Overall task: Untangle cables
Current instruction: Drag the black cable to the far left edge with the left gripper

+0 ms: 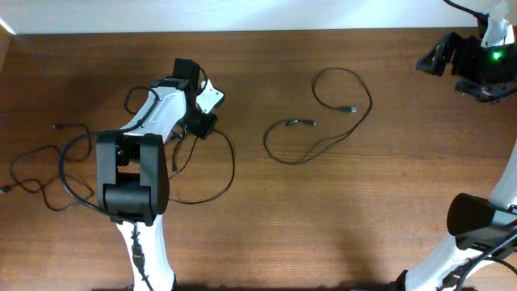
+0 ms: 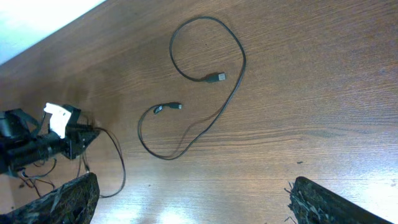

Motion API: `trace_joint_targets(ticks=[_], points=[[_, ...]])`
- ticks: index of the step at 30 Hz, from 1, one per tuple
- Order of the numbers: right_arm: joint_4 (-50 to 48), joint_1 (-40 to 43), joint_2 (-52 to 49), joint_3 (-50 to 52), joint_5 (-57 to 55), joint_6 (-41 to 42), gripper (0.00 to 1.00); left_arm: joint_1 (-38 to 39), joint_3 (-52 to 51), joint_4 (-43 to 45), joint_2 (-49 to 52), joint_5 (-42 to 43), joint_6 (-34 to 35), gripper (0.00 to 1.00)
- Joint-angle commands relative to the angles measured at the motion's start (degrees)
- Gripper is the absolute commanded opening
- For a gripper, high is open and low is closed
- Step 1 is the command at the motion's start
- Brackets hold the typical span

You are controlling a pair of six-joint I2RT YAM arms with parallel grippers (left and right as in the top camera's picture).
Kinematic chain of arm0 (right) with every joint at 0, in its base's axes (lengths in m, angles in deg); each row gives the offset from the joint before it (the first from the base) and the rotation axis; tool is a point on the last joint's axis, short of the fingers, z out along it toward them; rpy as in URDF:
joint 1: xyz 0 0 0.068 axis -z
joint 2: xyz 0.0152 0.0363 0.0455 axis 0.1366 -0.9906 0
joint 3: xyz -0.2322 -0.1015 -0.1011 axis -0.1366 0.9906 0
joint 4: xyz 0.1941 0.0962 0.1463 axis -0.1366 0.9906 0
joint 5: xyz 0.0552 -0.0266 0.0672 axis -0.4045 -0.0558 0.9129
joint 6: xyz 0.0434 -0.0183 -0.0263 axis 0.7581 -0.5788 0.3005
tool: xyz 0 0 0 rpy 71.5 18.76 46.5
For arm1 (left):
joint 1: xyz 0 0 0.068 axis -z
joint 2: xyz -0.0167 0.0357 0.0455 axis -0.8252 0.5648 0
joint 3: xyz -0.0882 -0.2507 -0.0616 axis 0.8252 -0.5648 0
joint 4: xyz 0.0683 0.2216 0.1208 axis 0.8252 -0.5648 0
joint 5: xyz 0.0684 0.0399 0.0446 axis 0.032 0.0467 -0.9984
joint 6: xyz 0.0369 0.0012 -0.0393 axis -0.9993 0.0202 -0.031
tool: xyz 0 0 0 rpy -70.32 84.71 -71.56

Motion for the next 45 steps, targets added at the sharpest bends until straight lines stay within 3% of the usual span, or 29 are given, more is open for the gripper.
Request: trace_joint_targets(ticks=[1, 5, 8, 11, 19, 23, 25, 32, 38, 41, 45], points=[[0.37, -0.26, 0.26, 0.09, -0.55, -0.7, 0.99, 0.74, -4.02, -3.72, 9.86, 7.41, -0.61, 0.23], [0.39, -0.26, 0.26, 0.09, -0.52, -0.68, 0.99, 0.72, -3.96, -2.58, 10.19, 4.63, -0.13, 0.0], [0.39, -0.26, 0.26, 0.09, -0.5, -0.68, 0.99, 0.72, -2.4, -2.27, 10.14, -1.4, 5.22, 0.0], [0.42, -0.26, 0.26, 0.09, -0.5, -0.68, 0.99, 0.66, 2.84, -5.35, 9.64, -1.51, 10.01, 0.0], [0.42, -0.26, 0.26, 0.09, -0.52, -0.68, 0.99, -0.24, 50.34, -31.93, 9.11, -2.73, 20.5, 0.0], [0.42, -0.26, 0.26, 0.09, -0.52, -0.68, 0.99, -1.84, 67.17, -33.44, 9.11, -2.95, 20.52, 0.0], [0.39, -0.26, 0.26, 0.09, -0.52, -0.68, 0.99, -4.33, 72.43, -30.75, 9.11, -7.37, 23.37, 0.0], [0.42, -0.26, 0.26, 0.09, -0.5, -0.66, 0.99, -13.18, 72.72, -15.52, 9.25, -17.14, 24.5, 0.0], [0.42, -0.26, 0.26, 0.09, -0.46, -0.66, 0.99, -22.16, 66.53, -5.11, 12.7, -17.77, 28.06, 0.0], [0.42, -0.26, 0.26, 0.09, -0.24, -0.63, 0.99, -26.03, 66.27, -7.04, 18.05, -17.77, 34.42, 0.0], [0.42, -0.26, 0.26, 0.09, -0.26, -0.61, 0.99, -28.72, 66.27, -23.43, 22.75, -17.73, 55.04, 0.0]])
